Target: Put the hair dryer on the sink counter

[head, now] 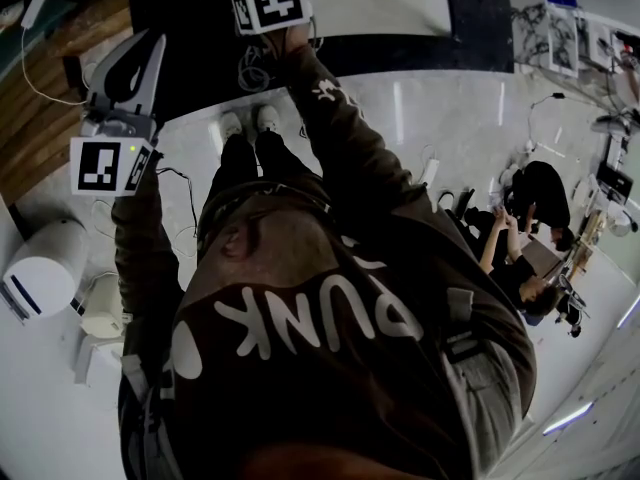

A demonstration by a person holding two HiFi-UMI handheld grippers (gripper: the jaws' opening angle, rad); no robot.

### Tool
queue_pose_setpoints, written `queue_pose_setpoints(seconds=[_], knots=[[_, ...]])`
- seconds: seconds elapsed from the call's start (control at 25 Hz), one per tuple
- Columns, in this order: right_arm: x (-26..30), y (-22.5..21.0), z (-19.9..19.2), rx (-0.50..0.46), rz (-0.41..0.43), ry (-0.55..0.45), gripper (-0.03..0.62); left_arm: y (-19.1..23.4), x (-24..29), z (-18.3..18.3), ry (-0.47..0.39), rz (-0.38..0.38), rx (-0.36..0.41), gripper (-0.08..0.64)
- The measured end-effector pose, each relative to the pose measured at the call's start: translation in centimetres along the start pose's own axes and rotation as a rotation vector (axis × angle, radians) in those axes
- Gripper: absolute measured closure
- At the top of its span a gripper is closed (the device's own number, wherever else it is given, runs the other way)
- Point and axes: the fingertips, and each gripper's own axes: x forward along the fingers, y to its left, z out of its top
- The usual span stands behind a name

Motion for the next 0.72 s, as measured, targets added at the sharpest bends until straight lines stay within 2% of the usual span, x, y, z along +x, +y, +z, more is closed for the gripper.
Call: queue_pose_setpoints(seconds=[0.4,0.72], knots=[[1.6,1.0,-0.7,-0.011,-0.012,0.069,0.425,-0.2,-0.1,-0.2,0.002,0.003,-0.005,0.531],[2.2,0.2,-0.6,0.014,-0.023,0.083,0.414,-0.5,0.4,0.1,0.000,0.004,-0.004,0.531]])
